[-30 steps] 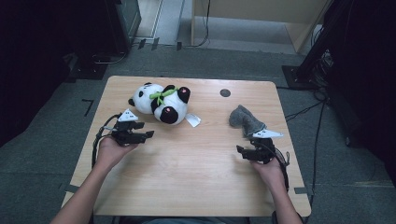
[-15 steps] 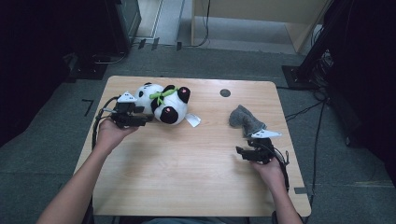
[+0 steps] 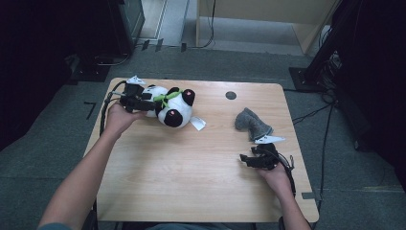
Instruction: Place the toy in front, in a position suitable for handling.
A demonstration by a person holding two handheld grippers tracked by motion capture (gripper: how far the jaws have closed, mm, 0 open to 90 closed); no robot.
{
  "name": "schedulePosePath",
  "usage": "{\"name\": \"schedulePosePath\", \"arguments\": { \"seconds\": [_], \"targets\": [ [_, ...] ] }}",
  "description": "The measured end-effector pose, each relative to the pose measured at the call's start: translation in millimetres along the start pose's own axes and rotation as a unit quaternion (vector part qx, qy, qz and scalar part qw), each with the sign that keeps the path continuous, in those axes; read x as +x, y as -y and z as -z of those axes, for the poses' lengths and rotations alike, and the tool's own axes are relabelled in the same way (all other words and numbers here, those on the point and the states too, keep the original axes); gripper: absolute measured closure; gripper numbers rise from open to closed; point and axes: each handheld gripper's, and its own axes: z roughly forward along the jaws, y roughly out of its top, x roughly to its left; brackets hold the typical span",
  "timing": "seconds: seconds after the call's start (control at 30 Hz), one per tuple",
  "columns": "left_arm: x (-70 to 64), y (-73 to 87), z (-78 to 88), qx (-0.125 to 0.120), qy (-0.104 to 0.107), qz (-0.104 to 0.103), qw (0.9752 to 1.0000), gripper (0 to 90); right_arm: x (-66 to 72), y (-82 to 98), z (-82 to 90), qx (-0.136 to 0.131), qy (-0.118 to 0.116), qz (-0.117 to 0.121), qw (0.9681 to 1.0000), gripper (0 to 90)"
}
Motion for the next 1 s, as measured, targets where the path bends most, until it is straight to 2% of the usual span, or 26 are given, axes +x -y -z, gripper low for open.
{"name": "schedulePosePath", "arguments": {
  "seconds": [0.13,0.27,0.37,0.47,0.57,0.77,0.9,0.97,1.0],
  "targets": [
    [3.3,-7.2,-10.8,0.009,-0.008,-0.011,0.9999,35.7,1.4,2.0,-0.5,-0.005,0.006,0.015,0.9999,35.9],
    [3.3,-4.6,-26.2,0.028,-0.004,-0.024,0.9993,35.8,2.6,3.2,-0.8,-0.009,0.010,0.019,0.9997,35.8],
    [2.6,0.6,-33.0,0.016,0.010,-0.020,0.9996,37.9,2.1,3.2,-1.1,-0.010,0.009,0.021,0.9997,35.8],
    [-0.1,5.5,-38.2,0.012,0.008,-0.021,0.9997,39.8,2.5,3.6,-1.5,-0.013,0.010,0.019,0.9997,35.2],
    [-0.2,8.7,-40.1,0.010,0.010,-0.015,0.9998,43.2,3.7,3.7,-1.7,-0.011,0.012,0.024,0.9996,34.5],
    [-0.1,20.7,-42.7,-0.019,0.016,-0.003,0.9997,52.3,4.6,3.8,-2.6,-0.012,0.015,0.030,0.9994,33.6],
    [-3.9,19.0,-39.1,-0.012,0.010,-0.008,0.9998,62.0,4.8,3.8,-2.6,-0.011,0.015,0.033,0.9993,33.5],
    [-4.1,18.1,-36.9,-0.010,0.009,-0.007,0.9999,64.7,4.4,3.8,-2.6,-0.012,0.014,0.032,0.9993,33.5],
    [-3.9,17.4,-35.2,-0.009,0.010,0.000,0.9999,65.7,4.3,3.9,-2.6,-0.012,0.014,0.032,0.9993,33.5]
  ]
}}
